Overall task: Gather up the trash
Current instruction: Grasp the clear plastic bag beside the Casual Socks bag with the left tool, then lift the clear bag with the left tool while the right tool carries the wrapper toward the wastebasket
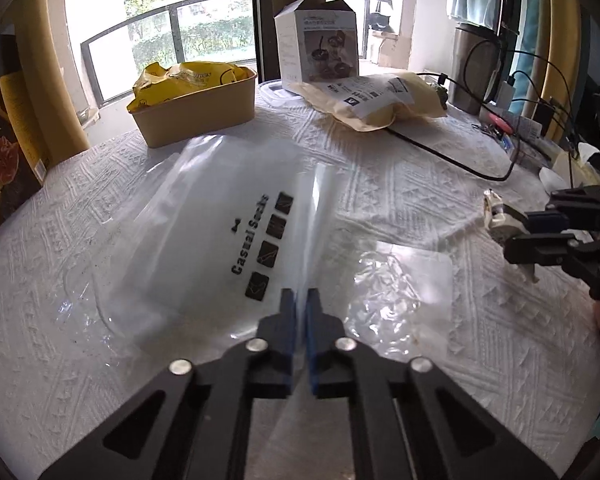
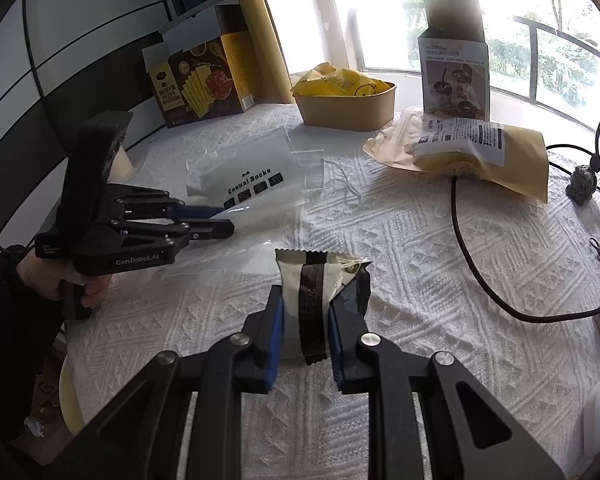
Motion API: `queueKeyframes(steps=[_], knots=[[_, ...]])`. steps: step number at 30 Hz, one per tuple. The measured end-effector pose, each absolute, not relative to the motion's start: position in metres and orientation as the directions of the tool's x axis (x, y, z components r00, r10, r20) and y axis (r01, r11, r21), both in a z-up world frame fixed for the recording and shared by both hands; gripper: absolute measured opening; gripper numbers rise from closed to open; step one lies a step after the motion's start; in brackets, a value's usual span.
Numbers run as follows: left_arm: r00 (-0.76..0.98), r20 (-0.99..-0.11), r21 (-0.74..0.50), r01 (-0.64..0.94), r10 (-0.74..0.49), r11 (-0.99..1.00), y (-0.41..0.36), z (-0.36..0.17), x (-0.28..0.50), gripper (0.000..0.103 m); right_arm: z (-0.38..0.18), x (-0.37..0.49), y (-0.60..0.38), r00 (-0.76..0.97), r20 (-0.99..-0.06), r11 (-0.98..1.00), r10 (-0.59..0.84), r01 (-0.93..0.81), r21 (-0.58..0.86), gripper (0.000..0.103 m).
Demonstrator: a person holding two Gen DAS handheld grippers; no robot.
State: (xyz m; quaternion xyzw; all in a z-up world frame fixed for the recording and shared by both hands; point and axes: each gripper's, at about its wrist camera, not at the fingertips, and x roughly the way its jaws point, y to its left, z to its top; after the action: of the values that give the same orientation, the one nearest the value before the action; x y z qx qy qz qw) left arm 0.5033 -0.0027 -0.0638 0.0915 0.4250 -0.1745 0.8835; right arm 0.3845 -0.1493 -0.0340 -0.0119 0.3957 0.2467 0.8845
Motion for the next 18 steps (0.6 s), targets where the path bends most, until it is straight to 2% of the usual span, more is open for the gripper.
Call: queueKeyframes(steps=[6,18], knots=[[0.565,-0.765,-0.090,0.380,-0.308,0.920,0.001,-0.056,0.484,0.001,-0.033,0.380,-0.149,0.570,-0.705,0.880,0.423,-0.443,0.170,0.019],[0.593,-0.719,-0.153,0.374,-0.363,0.915,0.006,-0.028,0.407,0.001,-0.030,0.344,-0.136,0.561,-0.707,0.870,0.429,-0.467,0.158,0.019]])
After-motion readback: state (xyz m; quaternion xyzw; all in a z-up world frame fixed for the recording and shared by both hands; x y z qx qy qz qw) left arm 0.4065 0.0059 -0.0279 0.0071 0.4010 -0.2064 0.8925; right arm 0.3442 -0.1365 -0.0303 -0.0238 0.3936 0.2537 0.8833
